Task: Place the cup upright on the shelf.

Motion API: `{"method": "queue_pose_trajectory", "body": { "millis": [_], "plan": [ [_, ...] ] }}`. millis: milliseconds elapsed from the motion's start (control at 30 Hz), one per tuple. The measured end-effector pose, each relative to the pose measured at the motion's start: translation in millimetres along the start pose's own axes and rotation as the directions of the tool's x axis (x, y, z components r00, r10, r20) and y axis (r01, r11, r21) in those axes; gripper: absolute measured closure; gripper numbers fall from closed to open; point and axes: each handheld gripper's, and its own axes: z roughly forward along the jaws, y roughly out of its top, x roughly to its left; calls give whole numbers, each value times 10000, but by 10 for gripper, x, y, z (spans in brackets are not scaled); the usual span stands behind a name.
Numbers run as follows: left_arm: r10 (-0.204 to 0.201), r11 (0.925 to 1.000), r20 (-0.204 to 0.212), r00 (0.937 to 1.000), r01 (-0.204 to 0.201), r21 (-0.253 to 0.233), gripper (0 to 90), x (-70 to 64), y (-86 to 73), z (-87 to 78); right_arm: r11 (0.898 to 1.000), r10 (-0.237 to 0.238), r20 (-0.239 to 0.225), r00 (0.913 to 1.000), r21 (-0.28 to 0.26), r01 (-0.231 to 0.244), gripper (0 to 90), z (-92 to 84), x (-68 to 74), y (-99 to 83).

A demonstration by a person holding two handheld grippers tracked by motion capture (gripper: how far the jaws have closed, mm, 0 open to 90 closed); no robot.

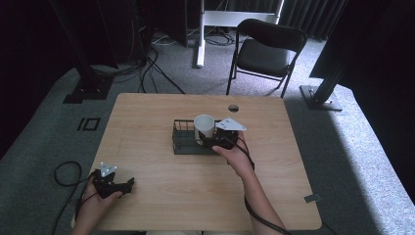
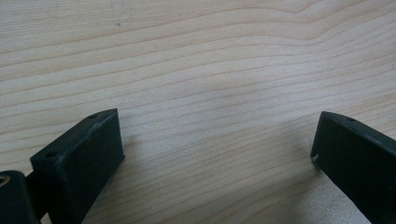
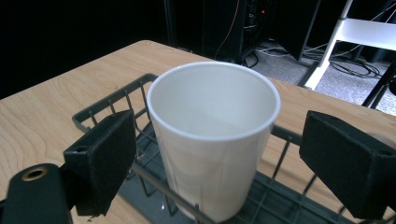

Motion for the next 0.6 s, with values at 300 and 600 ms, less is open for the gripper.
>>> {"method": "queue_pose_trajectory", "body": {
  "millis": [300, 600],
  "plan": [
    [-1, 10000, 0, 10000, 1, 2, 26, 0, 0, 0, 10000, -81, 110, 9999, -9, 81, 109, -188, -55, -137],
    [1, 10000, 2, 10000, -1, -1, 26, 0, 0, 0, 9999, -144, 396, 9991, 31, 143, 109, -358, -134, -270]
  ]
}}
